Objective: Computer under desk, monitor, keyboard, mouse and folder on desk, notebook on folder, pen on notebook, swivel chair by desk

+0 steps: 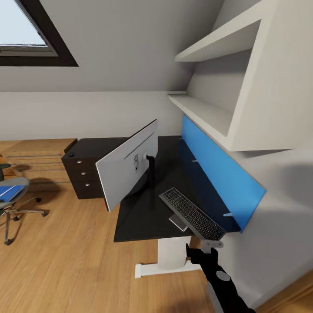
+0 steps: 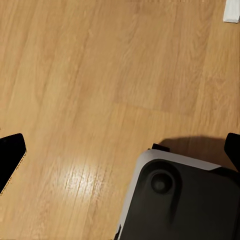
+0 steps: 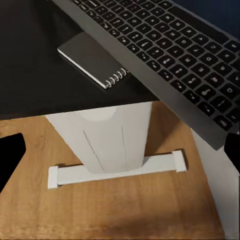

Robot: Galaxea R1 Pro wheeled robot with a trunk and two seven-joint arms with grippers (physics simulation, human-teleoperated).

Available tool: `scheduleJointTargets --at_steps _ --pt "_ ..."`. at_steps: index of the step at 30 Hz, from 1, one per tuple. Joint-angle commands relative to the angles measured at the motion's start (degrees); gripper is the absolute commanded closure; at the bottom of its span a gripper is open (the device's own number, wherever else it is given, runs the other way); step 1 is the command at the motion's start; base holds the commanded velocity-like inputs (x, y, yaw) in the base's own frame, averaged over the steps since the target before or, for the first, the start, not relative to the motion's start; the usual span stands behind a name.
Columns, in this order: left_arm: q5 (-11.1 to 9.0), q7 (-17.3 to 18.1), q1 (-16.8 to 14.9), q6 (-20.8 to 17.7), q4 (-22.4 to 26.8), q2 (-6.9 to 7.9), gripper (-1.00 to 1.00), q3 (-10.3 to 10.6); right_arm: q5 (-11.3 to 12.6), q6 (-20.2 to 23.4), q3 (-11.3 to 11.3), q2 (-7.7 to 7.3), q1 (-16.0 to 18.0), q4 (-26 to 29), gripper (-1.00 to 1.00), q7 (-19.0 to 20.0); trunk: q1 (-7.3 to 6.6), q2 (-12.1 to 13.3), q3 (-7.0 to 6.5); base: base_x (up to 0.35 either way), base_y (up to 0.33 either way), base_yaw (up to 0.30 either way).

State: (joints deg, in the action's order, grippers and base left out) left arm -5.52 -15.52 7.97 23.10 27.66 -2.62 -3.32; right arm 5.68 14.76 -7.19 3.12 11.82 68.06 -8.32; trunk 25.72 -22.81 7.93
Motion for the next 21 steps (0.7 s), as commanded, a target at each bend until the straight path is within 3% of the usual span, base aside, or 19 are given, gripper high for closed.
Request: scheduleJointTargets --at_steps 1,4,9,10,21 --pt "-0.5 0.2 0.0 0.2 0.1 0.03 -1.00 -0.1 0.7 1.0 0.5 -0.15 0.1 -0.4 -1.00 -0.4 0.06 -0.1 0.10 0.226 0.000 0.000" --pt "-0.5 0.2 0.0 0.2 0.1 0.16 -1.00 -0.1 0.9 2.4 3.4 -0.70 0.6 -1.5 -1.00 -0.3 0.06 -0.1 0.10 0.263 0.000 0.000" --pt "-0.6 0.2 0.0 0.2 0.1 0.50 -1.00 -0.1 1.0 3.0 6.5 -1.16 1.4 -2.3 -1.00 -0.2 0.06 -0.1 0.10 0.295 0.000 0.000" --pt "-0.6 0.1 0.0 0.2 0.1 0.68 -1.00 -0.1 1.1 2.4 7.7 -1.89 1.6 -2.5 -1.00 -0.1 0.06 -0.1 0.10 0.109 0.000 0.000" --pt "-0.7 0.1 0.0 0.3 0.1 1.22 -1.00 -0.2 1.2 -2.2 11.0 -3.90 1.7 -2.9 -1.00 1.7 0.06 -0.1 0.10 0.090 0.000 0.000"
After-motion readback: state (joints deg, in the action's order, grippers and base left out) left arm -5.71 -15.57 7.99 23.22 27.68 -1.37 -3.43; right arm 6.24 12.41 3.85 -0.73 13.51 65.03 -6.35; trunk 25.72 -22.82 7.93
